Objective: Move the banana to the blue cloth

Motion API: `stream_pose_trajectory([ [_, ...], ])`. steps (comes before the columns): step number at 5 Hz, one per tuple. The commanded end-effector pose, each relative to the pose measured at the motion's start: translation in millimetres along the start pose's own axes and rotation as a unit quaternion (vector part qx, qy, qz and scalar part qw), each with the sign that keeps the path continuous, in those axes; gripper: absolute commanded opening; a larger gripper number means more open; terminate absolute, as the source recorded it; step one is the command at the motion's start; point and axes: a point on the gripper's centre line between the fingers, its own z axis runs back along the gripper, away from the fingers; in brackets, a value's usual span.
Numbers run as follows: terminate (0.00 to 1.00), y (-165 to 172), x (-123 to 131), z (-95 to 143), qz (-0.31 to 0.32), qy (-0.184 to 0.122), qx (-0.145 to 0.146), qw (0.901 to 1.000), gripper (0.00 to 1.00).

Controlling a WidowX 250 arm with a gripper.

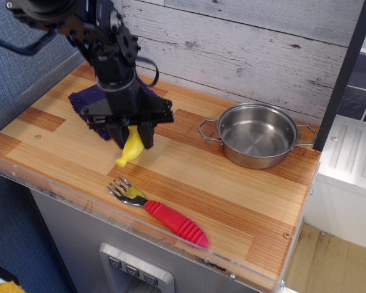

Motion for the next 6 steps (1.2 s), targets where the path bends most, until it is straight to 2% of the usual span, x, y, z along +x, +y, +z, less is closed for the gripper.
stream_pose_trajectory([
  [1,0.00,4,44,31,0.018,-0.056,-0.016,0.9982,0.00],
  [2,0.00,13,66,34,0.035,-0.062,-0.015,0.9974,0.00],
  [4,0.00,33,99,19,0.053,-0.057,0.000,0.9970,0.00],
  [6,0.00,48,106,-2,0.062,-0.038,0.009,0.9973,0.00],
])
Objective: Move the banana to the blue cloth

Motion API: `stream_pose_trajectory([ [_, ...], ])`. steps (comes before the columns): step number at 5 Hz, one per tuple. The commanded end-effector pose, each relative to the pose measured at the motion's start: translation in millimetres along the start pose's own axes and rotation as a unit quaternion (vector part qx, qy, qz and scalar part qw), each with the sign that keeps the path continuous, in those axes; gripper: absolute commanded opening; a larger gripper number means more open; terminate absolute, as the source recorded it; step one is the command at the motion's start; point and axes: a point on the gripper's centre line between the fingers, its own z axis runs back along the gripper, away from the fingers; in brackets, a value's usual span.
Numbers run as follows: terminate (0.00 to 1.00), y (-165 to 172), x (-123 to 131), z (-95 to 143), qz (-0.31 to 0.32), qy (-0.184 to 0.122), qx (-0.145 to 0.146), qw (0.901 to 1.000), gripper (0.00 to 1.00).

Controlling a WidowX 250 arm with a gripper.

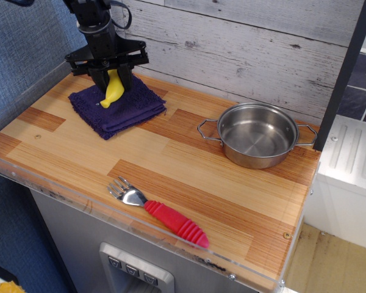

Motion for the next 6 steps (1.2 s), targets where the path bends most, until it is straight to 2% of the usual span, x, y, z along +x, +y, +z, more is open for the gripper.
stream_pose_trajectory([
  [1,0.00,10,15,-1,0.002,-0.009,-0.001,1.0000,0.00],
  [2,0.00,7,14,-6,0.016,0.015,0.007,0.9997,1.00],
  [3,0.00,1,10,-4,0.032,0.007,0.007,0.9994,1.00],
  [5,0.00,-8,4,5,0.025,0.005,0.004,0.9997,1.00],
  [6,0.00,-16,4,11,0.017,0.001,-0.007,0.9998,1.00],
])
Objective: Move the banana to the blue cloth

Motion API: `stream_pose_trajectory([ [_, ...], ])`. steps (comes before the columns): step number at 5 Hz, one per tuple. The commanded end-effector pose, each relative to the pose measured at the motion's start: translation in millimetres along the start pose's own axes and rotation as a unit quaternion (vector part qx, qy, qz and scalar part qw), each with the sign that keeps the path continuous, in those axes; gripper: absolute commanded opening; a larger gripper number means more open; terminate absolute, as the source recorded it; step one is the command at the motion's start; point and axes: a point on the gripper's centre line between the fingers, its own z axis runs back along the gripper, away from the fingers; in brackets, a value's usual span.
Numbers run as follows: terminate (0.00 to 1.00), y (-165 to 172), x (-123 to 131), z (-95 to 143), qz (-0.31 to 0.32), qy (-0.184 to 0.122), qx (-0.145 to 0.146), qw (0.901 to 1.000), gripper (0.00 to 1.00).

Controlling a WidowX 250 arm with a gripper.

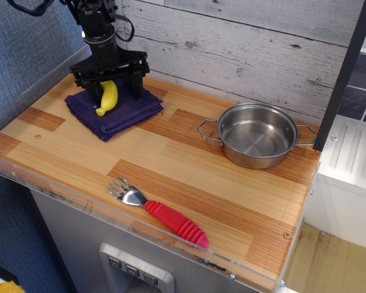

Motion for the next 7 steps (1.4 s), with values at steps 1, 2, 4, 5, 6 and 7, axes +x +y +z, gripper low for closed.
stream_pose_trajectory([
  [1,0.00,-18,9,41,-0.018,-0.041,-0.030,0.9985,1.00],
  [2,0.00,-18,13,54,-0.018,-0.053,-0.040,0.9976,1.00],
  [4,0.00,-21,14,84,-0.019,-0.069,-0.062,0.9955,1.00],
  [5,0.00,-24,7,90,-0.043,-0.070,-0.052,0.9953,1.00],
  [6,0.00,-24,7,90,-0.043,-0.070,-0.052,0.9953,1.00],
  [7,0.00,-24,7,90,-0.043,-0.070,-0.052,0.9953,1.00],
])
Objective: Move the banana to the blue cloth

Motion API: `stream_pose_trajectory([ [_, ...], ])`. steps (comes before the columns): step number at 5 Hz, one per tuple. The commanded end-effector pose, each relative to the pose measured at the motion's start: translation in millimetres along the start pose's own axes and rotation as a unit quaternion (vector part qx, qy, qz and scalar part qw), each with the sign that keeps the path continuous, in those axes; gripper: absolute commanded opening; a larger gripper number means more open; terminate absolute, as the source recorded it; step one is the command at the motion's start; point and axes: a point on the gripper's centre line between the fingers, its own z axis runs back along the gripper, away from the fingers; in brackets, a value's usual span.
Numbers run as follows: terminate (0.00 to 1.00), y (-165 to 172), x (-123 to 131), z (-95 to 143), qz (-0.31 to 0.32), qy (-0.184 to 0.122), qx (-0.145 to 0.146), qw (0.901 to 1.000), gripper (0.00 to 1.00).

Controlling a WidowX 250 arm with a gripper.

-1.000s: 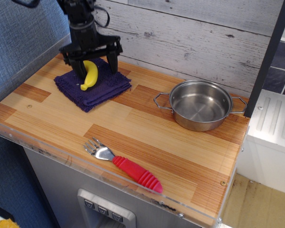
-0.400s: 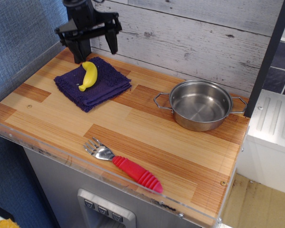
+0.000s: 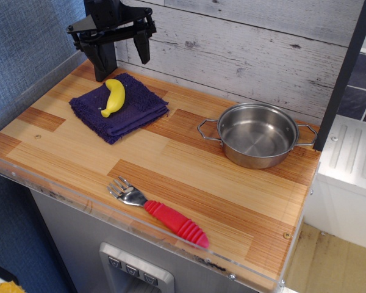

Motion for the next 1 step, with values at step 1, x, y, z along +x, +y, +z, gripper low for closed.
stream_pose_trajectory([
  [1,1.00,-4.8,6.9,23.6,-0.008,-0.033,-0.007,0.9994,1.00],
])
